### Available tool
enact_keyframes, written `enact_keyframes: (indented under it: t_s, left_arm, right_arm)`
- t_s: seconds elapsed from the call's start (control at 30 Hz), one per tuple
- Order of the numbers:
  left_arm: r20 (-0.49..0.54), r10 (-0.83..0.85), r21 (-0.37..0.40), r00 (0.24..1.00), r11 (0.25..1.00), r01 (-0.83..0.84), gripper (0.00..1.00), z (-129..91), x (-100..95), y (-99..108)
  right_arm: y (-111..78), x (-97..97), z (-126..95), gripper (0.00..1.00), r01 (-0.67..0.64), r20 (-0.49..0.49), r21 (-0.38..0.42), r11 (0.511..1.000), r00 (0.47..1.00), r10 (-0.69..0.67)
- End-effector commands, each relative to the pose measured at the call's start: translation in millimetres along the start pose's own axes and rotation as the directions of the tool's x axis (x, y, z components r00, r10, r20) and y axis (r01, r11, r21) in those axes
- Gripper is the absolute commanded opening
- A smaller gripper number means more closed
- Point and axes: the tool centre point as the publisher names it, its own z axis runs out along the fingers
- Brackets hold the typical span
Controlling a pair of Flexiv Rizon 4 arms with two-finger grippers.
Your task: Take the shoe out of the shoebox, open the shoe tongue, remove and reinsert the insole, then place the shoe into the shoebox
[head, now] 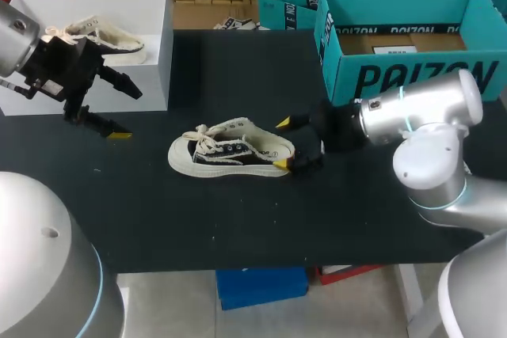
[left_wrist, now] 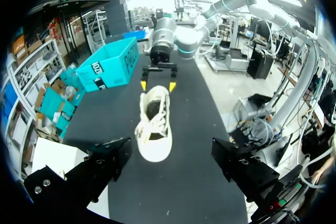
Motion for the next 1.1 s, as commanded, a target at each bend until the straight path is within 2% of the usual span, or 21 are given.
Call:
enact_keyframes:
  t_s: [0.03, 0.97, 1.0, 1.03, 1.1]
  left_arm:
    - [0.004, 0.002, 0.000, 1.000, 1.000, -0.002, 1.00, 1.5, 0.4, 0.6]
    - [0.004, 0.002, 0.000, 1.000, 1.000, -0.002, 1.00, 1.5, 0.4, 0.6]
    - [0.004, 0.002, 0.000, 1.000, 1.000, -0.002, 1.00, 1.5, 0.4, 0.6]
    - [0.004, 0.002, 0.000, 1.000, 1.000, -0.002, 1.00, 1.5, 0.4, 0.6]
    - [0.004, 0.002, 0.000, 1.000, 1.000, -0.002, 1.00, 1.5, 0.4, 0.6]
  right_arm:
    - [-3.6, -0.1, 9.8, 1.00, -0.004, 0.000, -0.010, 1.000, 1.000, 0.004]
    - [-17.6, 0.8, 35.8, 1.00, -0.038, -0.055, -0.015, 0.999, 0.998, 0.037]
    - [-17.7, 1.0, 36.0, 0.44, -0.033, -0.044, 0.004, 0.999, 0.998, 0.033]
    - [-17.7, 1.0, 36.0, 0.00, -0.033, -0.044, 0.004, 0.999, 0.998, 0.033]
    - [-17.7, 1.0, 36.0, 0.00, -0.033, -0.044, 0.004, 0.999, 0.998, 0.033]
